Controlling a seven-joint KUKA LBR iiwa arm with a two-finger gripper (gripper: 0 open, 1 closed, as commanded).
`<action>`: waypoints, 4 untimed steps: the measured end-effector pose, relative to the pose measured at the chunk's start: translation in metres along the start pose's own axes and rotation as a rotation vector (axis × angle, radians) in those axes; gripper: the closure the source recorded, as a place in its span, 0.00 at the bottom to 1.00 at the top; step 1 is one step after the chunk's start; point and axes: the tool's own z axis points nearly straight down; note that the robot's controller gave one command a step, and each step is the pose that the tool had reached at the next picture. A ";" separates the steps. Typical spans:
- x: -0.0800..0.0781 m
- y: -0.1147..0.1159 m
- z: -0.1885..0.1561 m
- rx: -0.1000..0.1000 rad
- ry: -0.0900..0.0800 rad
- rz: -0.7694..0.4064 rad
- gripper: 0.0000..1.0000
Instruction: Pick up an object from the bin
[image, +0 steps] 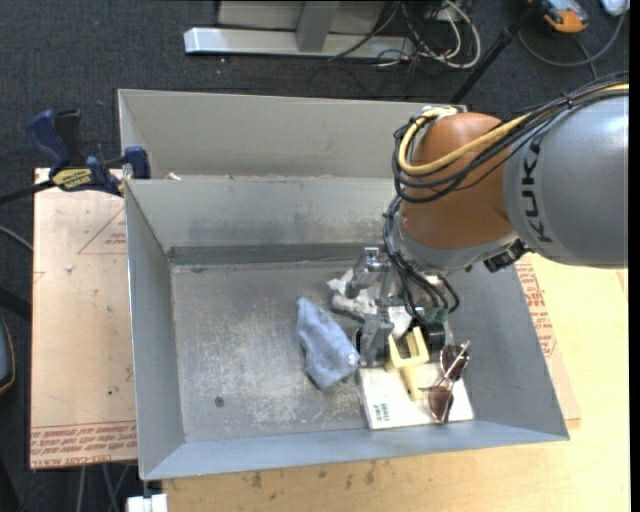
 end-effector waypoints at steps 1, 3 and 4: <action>-0.002 0.000 -0.004 0.000 -0.007 0.001 0.00; -0.023 -0.014 0.108 -0.003 -0.008 0.115 1.00; -0.023 -0.014 0.108 -0.003 -0.008 0.115 1.00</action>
Offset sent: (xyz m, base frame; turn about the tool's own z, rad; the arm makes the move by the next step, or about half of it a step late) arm 0.0163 -0.0262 -0.1154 -0.1506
